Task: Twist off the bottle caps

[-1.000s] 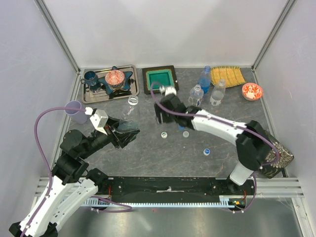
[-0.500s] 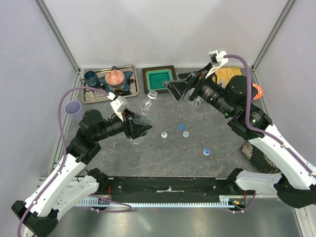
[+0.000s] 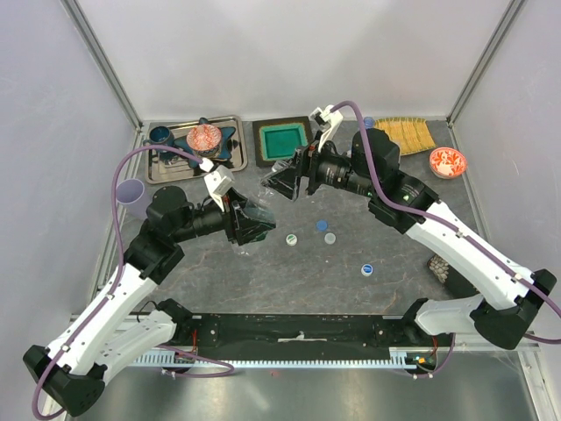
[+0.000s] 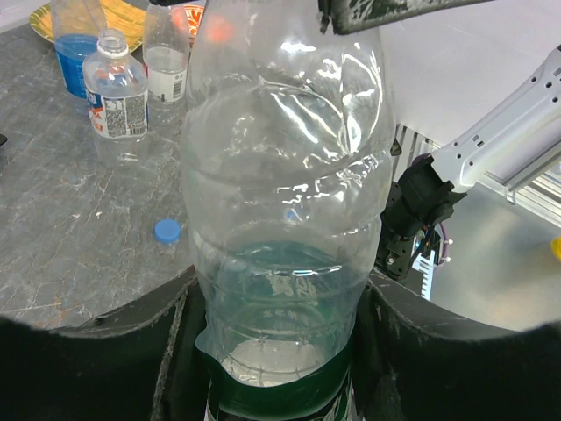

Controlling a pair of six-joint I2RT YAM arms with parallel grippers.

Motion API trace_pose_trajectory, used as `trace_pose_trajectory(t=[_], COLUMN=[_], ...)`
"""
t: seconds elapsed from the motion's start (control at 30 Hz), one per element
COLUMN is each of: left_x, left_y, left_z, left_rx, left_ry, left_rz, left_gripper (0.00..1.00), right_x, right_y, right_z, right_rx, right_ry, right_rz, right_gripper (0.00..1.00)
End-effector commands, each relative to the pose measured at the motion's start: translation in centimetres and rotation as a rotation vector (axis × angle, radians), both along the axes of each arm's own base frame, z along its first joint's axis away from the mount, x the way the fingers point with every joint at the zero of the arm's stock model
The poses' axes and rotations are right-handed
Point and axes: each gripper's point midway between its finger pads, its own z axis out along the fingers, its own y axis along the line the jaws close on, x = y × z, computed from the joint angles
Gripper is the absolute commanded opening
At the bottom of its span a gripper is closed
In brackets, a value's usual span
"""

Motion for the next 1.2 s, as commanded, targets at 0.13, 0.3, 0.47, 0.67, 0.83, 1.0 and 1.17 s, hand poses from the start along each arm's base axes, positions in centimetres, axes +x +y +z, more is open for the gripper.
trace_pose_trajectory(t=[0.13, 0.3, 0.47, 0.67, 0.83, 1.0, 1.17], left_x=[-0.8, -0.9, -0.5, 1.5, 4.0, 3.4, 2.2], left_y=[0.0, 0.0, 0.3, 2.0, 6.7, 11.3, 12.6], left_z=[3.0, 2.9, 2.6, 2.4, 1.4, 1.6, 1.1], left_rx=[-0.056, -0.054, -0.048, -0.02, 0.029, 0.007, 0.009], left_ry=[-0.091, -0.09, -0.077, -0.037, 0.0, -0.047, -0.08], left_rz=[-0.038, -0.038, -0.004, 0.17, 0.5, 0.704, 0.724], left_gripper=[0.59, 0.6, 0.69, 0.99, 0.99, 0.99, 0.99], right_x=[-1.1, -1.3, -1.0, 0.9, 6.1, 11.1, 15.1], right_y=[0.2, 0.1, -0.3, -1.9, -6.0, -9.0, -10.9], right_z=[2.1, 2.1, 2.1, 3.3, 2.8, -1.1, -5.1], right_rx=[0.058, 0.062, 0.063, 0.059, -0.018, -0.134, -0.275], right_ry=[-0.058, -0.059, -0.059, -0.095, -0.114, -0.129, -0.203], right_rz=[0.049, 0.052, 0.027, -0.12, -0.484, -0.803, -1.037], right_gripper=[0.6, 0.32, 0.03, 0.0, 0.0, 0.0, 0.0])
